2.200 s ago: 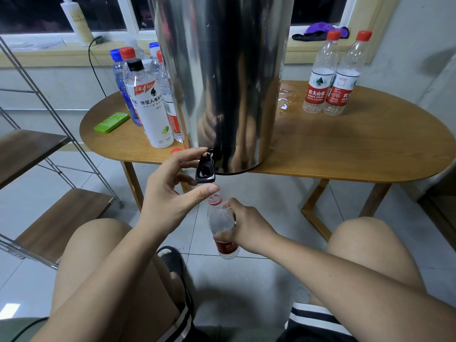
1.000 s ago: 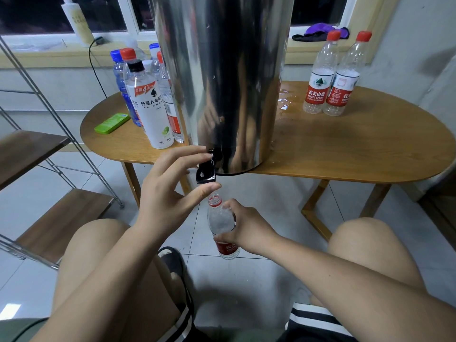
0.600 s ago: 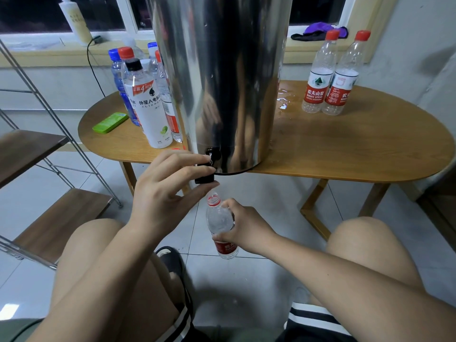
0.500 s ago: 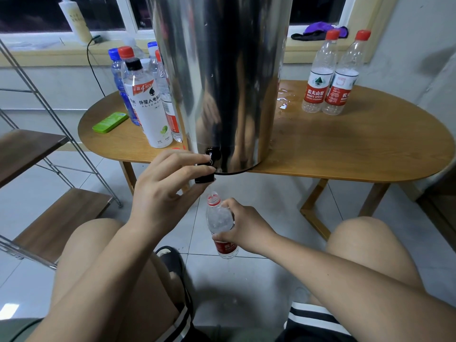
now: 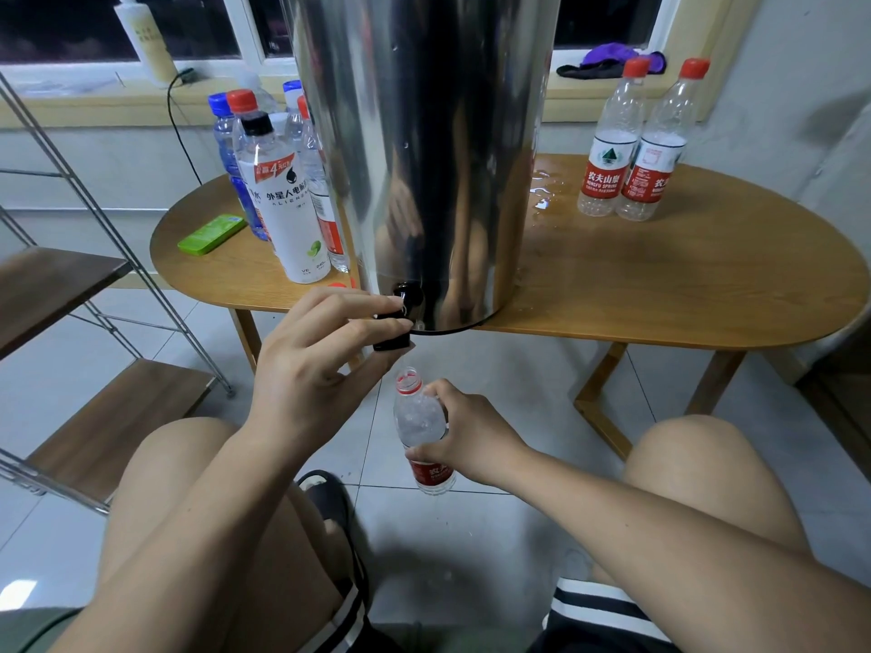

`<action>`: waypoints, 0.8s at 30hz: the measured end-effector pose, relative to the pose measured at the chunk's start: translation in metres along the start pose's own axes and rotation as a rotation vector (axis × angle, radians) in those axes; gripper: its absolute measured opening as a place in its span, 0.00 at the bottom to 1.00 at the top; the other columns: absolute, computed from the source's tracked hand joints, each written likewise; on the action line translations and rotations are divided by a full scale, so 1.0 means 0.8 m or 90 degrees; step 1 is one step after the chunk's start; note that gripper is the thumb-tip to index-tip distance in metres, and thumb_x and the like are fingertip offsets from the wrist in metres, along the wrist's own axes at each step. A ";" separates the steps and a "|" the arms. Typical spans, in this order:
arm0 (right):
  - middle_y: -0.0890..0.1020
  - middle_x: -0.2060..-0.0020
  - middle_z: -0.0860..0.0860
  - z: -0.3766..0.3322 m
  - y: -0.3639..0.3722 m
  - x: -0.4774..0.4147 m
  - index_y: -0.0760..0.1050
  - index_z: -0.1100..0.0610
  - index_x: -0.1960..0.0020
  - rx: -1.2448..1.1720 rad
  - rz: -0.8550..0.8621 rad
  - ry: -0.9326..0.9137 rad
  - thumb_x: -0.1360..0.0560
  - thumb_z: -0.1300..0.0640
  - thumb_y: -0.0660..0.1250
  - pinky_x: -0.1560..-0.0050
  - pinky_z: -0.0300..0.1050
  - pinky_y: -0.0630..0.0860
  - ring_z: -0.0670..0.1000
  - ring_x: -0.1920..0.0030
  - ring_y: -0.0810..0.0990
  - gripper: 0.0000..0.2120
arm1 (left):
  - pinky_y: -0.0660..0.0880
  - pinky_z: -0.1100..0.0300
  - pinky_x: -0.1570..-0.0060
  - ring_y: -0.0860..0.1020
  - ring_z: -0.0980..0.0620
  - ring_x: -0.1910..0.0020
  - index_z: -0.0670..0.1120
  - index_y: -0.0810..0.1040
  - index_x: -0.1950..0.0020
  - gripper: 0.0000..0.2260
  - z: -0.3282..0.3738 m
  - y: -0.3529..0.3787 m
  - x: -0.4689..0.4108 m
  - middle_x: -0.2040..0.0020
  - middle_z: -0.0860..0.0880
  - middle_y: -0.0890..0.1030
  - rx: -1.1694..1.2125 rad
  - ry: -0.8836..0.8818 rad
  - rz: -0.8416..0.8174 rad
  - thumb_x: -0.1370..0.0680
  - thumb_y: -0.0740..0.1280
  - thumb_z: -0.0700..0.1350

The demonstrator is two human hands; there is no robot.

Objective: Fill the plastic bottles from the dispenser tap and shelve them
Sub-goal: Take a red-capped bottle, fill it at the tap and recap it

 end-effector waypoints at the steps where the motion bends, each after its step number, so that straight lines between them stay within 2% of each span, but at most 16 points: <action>1: 0.84 0.38 0.48 0.000 0.000 0.000 0.70 0.45 0.32 -0.003 -0.001 -0.001 0.32 0.42 0.84 0.43 0.51 0.83 0.53 0.42 0.83 0.34 | 0.80 0.45 0.45 0.85 0.40 0.43 0.40 0.89 0.46 0.06 0.000 0.000 0.000 0.41 0.45 0.87 0.000 0.000 -0.001 0.20 0.80 0.42; 24: 0.84 0.38 0.46 0.001 0.002 -0.003 0.71 0.44 0.33 -0.004 -0.001 -0.002 0.32 0.42 0.84 0.43 0.48 0.82 0.51 0.43 0.82 0.34 | 0.79 0.49 0.45 0.84 0.41 0.44 0.40 0.89 0.46 0.06 0.000 -0.001 0.001 0.40 0.46 0.87 0.007 -0.020 0.002 0.19 0.78 0.43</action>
Point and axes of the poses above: each hand's wrist, its own x-axis away from the middle knuckle, its own y-axis out of the palm, z = x × y, the point moved 6 cm from there along -x, towards the middle knuckle
